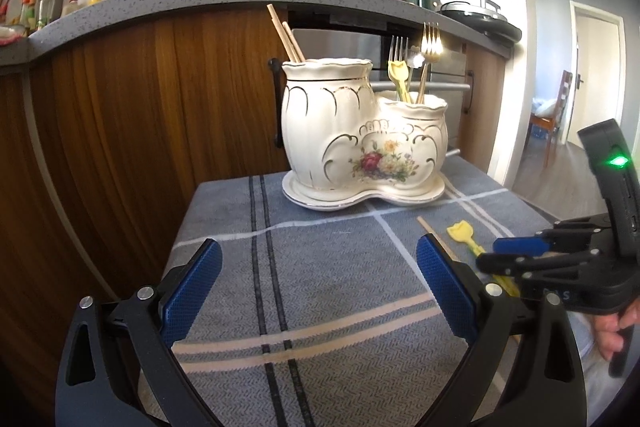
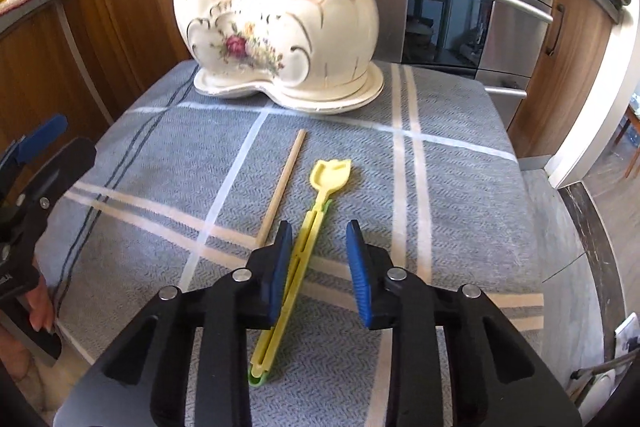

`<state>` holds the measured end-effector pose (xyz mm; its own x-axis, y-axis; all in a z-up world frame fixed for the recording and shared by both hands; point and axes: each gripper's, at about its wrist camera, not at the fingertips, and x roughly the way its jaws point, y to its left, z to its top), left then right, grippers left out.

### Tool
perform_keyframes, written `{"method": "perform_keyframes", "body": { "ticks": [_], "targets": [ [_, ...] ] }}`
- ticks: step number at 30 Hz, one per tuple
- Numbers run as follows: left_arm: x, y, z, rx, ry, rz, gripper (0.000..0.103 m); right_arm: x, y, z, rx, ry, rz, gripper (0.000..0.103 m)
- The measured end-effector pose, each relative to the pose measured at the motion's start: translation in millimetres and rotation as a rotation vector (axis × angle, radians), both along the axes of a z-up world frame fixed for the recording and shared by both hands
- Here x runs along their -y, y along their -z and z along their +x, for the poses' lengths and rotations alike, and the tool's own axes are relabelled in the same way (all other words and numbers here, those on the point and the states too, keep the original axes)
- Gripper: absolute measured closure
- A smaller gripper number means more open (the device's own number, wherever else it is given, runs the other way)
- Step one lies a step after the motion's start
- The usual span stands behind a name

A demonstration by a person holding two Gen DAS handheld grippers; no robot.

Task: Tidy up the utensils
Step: 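Grasp the last chopstick with the left tool while the right tool grasps the yellow spoon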

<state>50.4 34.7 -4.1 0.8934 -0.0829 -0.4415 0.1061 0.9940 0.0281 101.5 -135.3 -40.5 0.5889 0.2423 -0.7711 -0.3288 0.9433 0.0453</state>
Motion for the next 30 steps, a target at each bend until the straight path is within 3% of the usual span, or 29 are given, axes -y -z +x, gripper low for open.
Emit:
{"method": "perform_keyframes", "body": {
  "ticks": [6, 15, 21, 26, 28, 30],
  "targets": [
    [5.6, -0.1, 0.8, -0.023, 0.010, 0.005, 0.006, 6.8, -0.9, 3.6, 0.007, -0.005, 0.002, 0.093],
    [50.4, -1.9, 0.6, -0.084, 0.086, 0.076, 0.006, 49.4, -15.2, 5.0, 0.036, 0.034, 0.108, 0.093],
    [84.3, 9.1, 13.2, -0.201, 0.133, 0.096, 0.010, 77.4, -19.5, 4.7, 0.042, 0.061, 0.154, 0.093],
    [107.8, 19.3, 25.1, -0.296, 0.194, 0.086, 0.036, 86.8, -21.2, 3.8, 0.040, 0.065, 0.179, 0.093],
    [115.7, 24.6, 27.9, -0.322, 0.206, 0.110, 0.057, 87.9, -21.8, 2.8, 0.040, 0.059, 0.185, 0.093],
    [122.8, 30.2, 31.4, -0.353, 0.217, 0.140, 0.072, 88.0, -22.4, 1.6, 0.043, 0.053, 0.186, 0.093]
  ]
}}
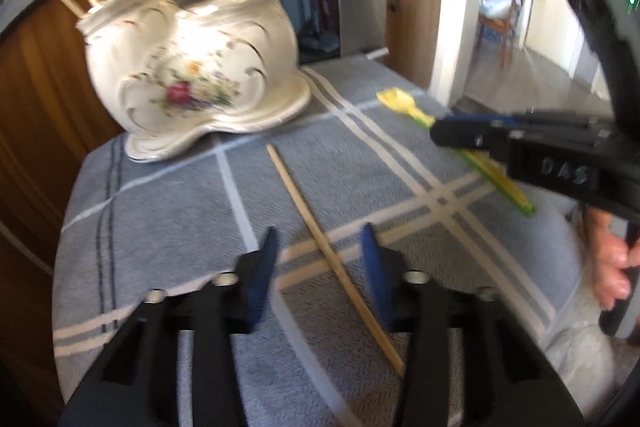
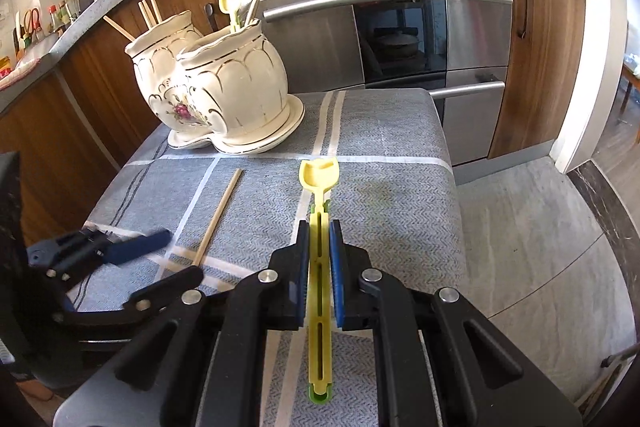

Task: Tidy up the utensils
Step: 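Grasp the last chopstick with the left tool while the right tool grasps the yellow spoon, then carry the chopstick to the tall cup while the right tool carries the yellow spoon to the short cup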

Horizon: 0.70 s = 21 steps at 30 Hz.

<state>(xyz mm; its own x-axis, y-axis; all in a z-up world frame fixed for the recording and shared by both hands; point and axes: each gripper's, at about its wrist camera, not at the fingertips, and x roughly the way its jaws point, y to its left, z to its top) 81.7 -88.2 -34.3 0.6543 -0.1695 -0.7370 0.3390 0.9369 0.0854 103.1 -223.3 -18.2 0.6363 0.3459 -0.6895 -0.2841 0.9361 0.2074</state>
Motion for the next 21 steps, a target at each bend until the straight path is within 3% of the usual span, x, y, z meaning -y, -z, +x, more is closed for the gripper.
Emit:
{"method": "perform_keyframes", "body": {
  "ticks": [1, 2, 5, 8, 14, 18, 21],
  "targets": [
    [1.8, 2.4, 0.7, -0.010, 0.003, 0.009, 0.086, 0.0, -0.3, -0.3, 0.001, -0.002, 0.000, 0.093],
    [2.5, 3.8, 1.5, -0.020, 0.010, 0.011, 0.093, -0.1, -0.7, -0.8, 0.002, -0.005, 0.001, 0.093],
    [-2.0, 1.4, 2.1, -0.042, 0.038, 0.018, 0.097, -1.4, -0.8, -2.1, 0.002, -0.016, 0.000, 0.093],
    [-12.3, -1.2, -0.5, -0.054, 0.053, 0.059, 0.098, -4.0, 0.3, -3.1, -0.009, -0.036, -0.007, 0.093],
    [-31.1, -4.6, 4.3, -0.097, 0.028, 0.067, 0.097, -16.5, 10.8, -1.2, -0.055, -0.082, -0.063, 0.093],
    [-32.1, -1.9, 11.6, -0.113, 0.027, 0.051, 0.085, -22.3, 14.6, -1.9, -0.069, -0.092, -0.086, 0.093],
    [-29.3, -0.6, 18.1, -0.117, 0.026, 0.051, 0.084, -25.1, 17.7, -1.9, -0.076, -0.095, -0.102, 0.088]
  ]
}}
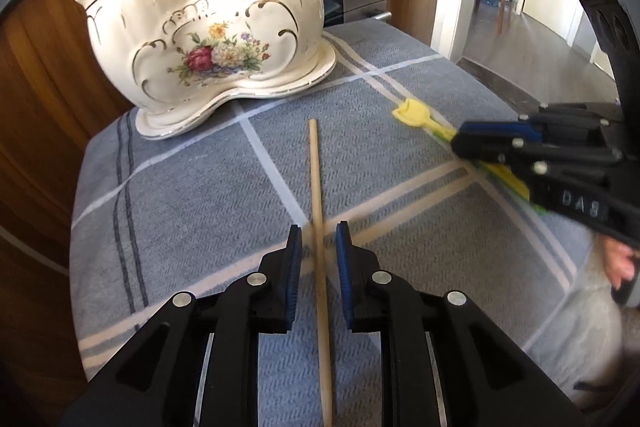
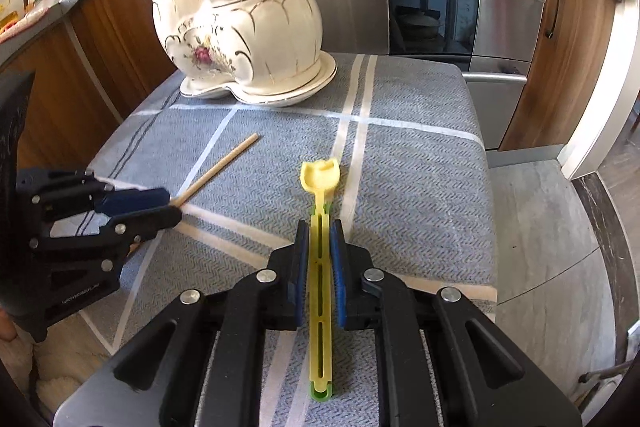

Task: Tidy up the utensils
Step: 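Carry the chopstick to the tall cup while the right tool carries the yellow spoon to the short cup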

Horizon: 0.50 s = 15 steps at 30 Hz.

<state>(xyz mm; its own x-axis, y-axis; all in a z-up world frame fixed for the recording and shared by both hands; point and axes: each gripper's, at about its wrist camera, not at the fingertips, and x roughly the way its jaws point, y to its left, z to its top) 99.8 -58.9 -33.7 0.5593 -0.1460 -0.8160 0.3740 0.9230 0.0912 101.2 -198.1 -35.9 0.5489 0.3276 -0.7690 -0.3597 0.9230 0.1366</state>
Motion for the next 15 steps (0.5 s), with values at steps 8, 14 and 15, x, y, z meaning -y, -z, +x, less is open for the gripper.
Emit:
{"method": "perform_keyframes", "body": {
  "ticks": [8, 14, 15],
  "targets": [
    [3.8, 0.4, 13.9, 0.007, -0.003, -0.048, 0.086, -10.2, 1.5, 1.4, 0.036, -0.009, -0.074, 0.077],
    [-4.9, 0.7, 18.2, 0.021, -0.003, -0.066, 0.097, -8.4, 0.9, 2.6, 0.043, 0.010, -0.071, 0.093],
    [-7.5, 0.7, 17.3, 0.030, -0.007, -0.069, 0.098, -8.0, 0.3, 2.3, 0.049, 0.014, -0.069, 0.093]
  ]
}}
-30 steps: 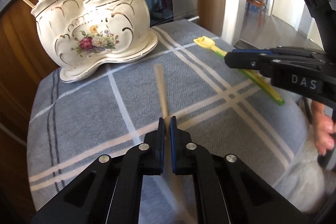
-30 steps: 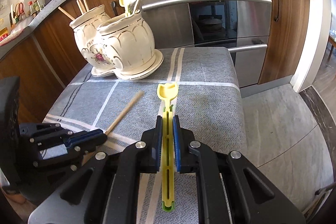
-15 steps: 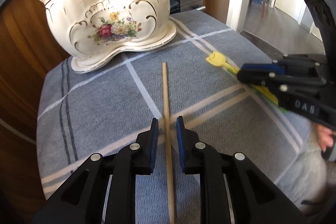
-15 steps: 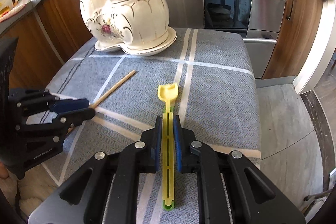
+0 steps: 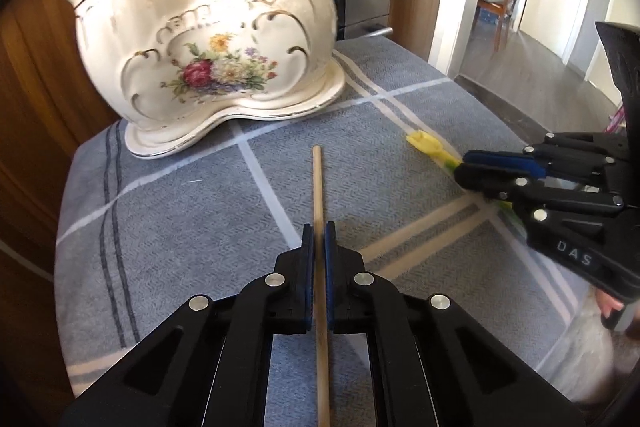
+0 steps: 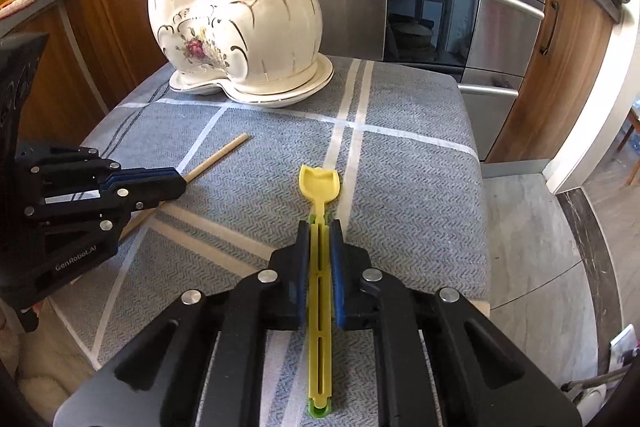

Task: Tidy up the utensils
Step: 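Carry the chopstick to the tall cup while the right tool carries the yellow spoon to the short cup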

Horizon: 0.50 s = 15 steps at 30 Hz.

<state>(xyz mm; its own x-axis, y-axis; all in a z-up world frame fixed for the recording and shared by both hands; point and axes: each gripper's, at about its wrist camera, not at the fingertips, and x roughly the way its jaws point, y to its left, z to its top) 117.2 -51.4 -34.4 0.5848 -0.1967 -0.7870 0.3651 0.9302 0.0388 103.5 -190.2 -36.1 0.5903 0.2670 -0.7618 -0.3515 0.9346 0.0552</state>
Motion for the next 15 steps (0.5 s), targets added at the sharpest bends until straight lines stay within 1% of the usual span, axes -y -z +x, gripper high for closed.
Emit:
{"method": "perform_keyframes", "body": {
  "ticks": [2, 7, 9, 11, 12, 14, 15],
  "targets": [
    [-7.8, -3.9, -5.6, 0.026, 0.002, -0.027, 0.098, 1.1, -5.5, -2.4, 0.025, 0.008, 0.018, 0.093],
    [-28.7, -24.8, -29.0, 0.128, 0.027, -0.092, 0.098, 8.3, -33.2, -11.6, 0.129, 0.015, 0.133, 0.093],
    [-41.7, -39.1, -38.4, 0.197, 0.035, -0.131, 0.098, 8.4, -46.8, -11.9, 0.170, 0.021, 0.174, 0.093],
    [-53.0, -51.5, -41.9, 0.268, 0.022, -0.155, 0.098, 8.5, -58.4, -9.9, 0.213, 0.039, 0.198, 0.093],
    [-61.1, -57.7, -40.8, 0.300, 0.012, -0.174, 0.098, 8.2, -67.5, -6.9, 0.252, 0.052, 0.217, 0.093],
    [-69.7, -67.6, -35.9, 0.338, -0.012, -0.206, 0.098, 6.5, -81.5, -1.5, 0.301, 0.067, 0.248, 0.093],
    [-75.7, -75.1, -32.1, 0.362, -0.022, -0.238, 0.098, 5.6, -87.9, 1.7, 0.319, 0.069, 0.266, 0.093]
  ]
}}
